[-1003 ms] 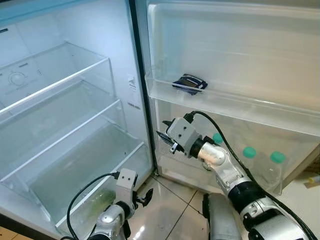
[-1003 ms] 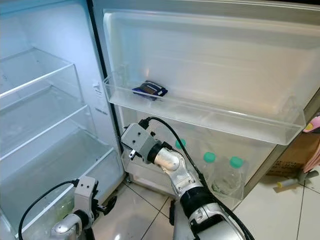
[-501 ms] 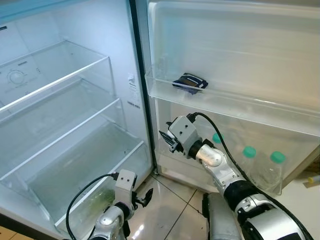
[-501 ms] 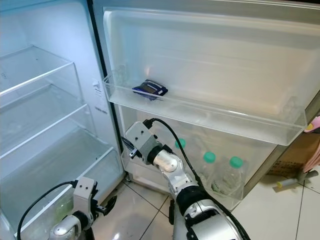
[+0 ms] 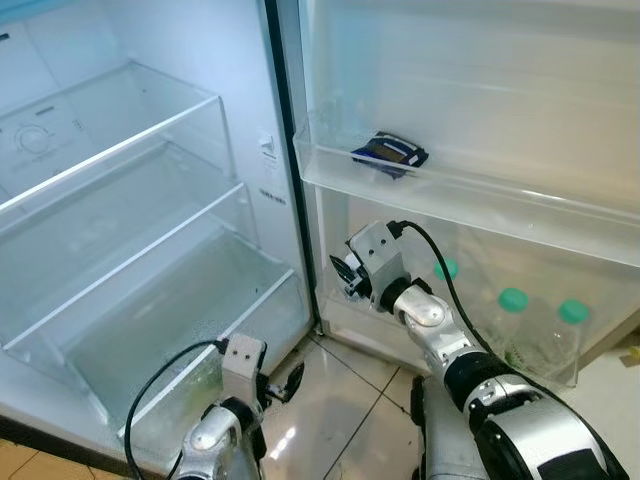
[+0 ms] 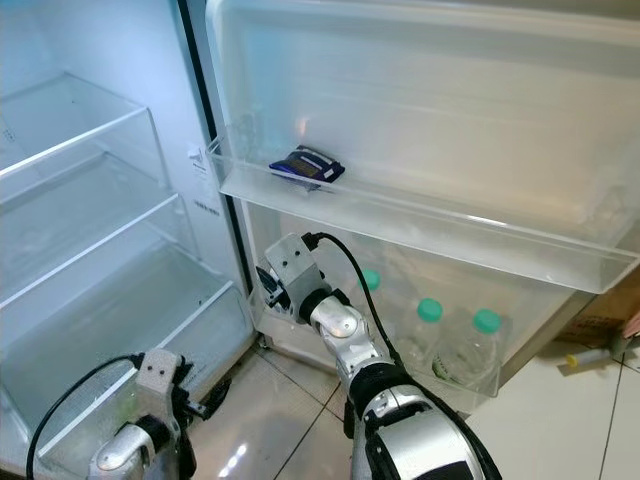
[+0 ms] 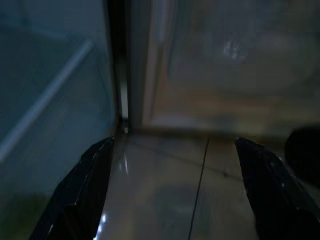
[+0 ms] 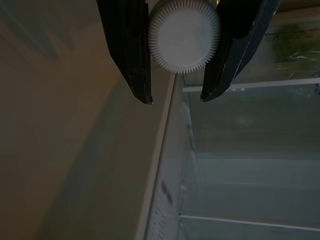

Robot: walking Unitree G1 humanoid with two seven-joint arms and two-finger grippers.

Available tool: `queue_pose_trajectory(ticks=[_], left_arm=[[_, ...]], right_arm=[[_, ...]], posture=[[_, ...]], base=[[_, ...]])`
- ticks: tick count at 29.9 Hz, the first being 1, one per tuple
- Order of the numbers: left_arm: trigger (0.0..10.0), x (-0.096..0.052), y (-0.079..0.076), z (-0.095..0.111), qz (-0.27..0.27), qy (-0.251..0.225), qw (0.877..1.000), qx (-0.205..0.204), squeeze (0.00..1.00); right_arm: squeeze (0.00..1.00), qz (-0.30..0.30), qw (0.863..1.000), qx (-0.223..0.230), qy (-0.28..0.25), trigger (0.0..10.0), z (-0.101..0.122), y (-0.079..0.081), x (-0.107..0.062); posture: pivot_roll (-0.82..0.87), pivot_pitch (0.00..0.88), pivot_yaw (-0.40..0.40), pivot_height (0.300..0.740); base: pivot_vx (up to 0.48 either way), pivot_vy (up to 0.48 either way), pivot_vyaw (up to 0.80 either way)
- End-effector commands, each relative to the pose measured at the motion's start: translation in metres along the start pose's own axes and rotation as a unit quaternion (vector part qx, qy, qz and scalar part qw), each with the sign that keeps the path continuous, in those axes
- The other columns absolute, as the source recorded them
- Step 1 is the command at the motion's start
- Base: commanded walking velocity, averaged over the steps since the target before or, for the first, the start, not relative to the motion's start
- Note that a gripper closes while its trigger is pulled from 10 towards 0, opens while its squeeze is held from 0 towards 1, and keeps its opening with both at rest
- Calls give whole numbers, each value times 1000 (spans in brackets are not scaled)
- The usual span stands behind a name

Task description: Restocking fridge

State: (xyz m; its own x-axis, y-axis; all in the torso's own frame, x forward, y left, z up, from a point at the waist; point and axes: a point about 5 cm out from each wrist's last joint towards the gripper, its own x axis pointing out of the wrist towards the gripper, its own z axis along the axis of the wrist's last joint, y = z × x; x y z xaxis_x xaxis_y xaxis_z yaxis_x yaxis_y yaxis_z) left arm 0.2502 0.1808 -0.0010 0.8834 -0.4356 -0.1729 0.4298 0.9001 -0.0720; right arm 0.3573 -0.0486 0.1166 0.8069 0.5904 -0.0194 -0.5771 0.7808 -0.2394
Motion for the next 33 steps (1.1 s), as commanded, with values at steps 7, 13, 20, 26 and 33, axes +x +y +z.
queue_pose_trajectory(ticks=[7,13,20,26,33], left_arm=[[10000,-9,21,34,-10,-105,994,5,0],[10000,-11,23,42,-30,-121,992,9,0],[10000,-19,12,51,-111,-139,984,5,0],[10000,-21,6,59,-139,-150,979,1,0],[10000,-22,0,66,-158,-156,975,-3,0]], right_arm=[[0,-4,1000,10,-4,10000,6,-2,5],[0,-3,1000,9,-5,10000,8,-3,6],[0,-20,999,-5,42,10000,-2,-8,4],[0,-22,998,5,59,10000,-8,-7,2],[0,-19,998,7,64,10000,-9,-6,2]], posture=[[30,199,-15,455],[30,201,-18,455],[37,218,-16,455],[43,229,-12,455],[46,234,-12,455]], base=[[0,0,0],[0,0,0],[0,0,0],[0,0,0],[0,0,0]])
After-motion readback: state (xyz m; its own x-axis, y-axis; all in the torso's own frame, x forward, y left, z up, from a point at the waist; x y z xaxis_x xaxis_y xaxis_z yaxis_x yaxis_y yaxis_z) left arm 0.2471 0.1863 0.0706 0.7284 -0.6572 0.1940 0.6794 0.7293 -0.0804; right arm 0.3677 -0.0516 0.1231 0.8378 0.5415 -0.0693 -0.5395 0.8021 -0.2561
